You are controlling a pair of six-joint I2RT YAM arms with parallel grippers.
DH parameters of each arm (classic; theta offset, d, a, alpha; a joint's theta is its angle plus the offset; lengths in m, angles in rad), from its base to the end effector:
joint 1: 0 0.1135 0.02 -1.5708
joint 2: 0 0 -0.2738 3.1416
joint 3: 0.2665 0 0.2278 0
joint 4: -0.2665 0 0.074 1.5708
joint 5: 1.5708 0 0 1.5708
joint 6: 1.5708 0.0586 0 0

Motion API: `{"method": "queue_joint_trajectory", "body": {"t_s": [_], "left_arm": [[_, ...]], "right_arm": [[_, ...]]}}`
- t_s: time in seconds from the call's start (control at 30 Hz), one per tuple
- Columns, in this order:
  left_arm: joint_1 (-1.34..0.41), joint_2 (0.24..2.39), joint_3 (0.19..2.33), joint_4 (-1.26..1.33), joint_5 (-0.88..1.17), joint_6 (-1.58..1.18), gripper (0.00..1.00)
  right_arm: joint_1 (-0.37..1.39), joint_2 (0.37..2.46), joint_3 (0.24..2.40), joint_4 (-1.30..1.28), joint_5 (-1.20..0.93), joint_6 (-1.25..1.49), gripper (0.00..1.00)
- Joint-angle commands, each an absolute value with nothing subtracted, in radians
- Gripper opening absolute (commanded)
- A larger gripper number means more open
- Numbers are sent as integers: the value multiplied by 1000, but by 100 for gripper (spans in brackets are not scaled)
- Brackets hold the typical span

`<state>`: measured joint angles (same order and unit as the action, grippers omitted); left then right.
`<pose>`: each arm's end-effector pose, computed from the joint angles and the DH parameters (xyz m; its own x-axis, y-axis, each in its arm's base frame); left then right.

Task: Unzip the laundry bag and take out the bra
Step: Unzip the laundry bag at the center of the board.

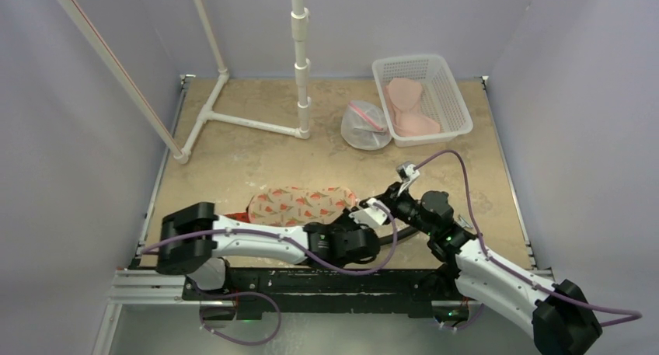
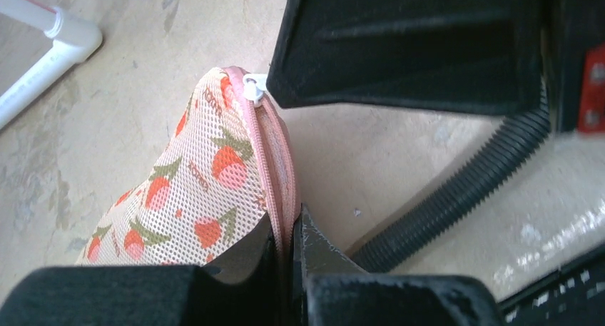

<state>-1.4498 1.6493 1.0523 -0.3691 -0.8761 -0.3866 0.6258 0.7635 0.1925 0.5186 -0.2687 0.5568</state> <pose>0.0834 -0.3126 0.2208 -0.3117 0.5638 -0.7649 0.5023 0.7810 0.3710 0.1285 0.1121 0.2277 -0.4480 0.3049 -0.8404 -0.6394 0.5478 0.5396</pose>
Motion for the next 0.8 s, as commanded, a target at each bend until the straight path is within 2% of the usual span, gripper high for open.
{"method": "queue_joint_trajectory", "body": {"t_s": [0.0, 0.33, 0.77], "left_arm": [[-1451, 1454, 906, -177, -736, -183, 0], [-1451, 1075, 617, 33, -550, -53, 0], [-1452, 884, 599, -82, -490, -47, 0]], "right_arm": [[624, 746, 267, 535, -331, 550, 0], [623, 830, 271, 653, -413, 551, 0], [624, 928, 297, 803, -436, 581, 0]]}}
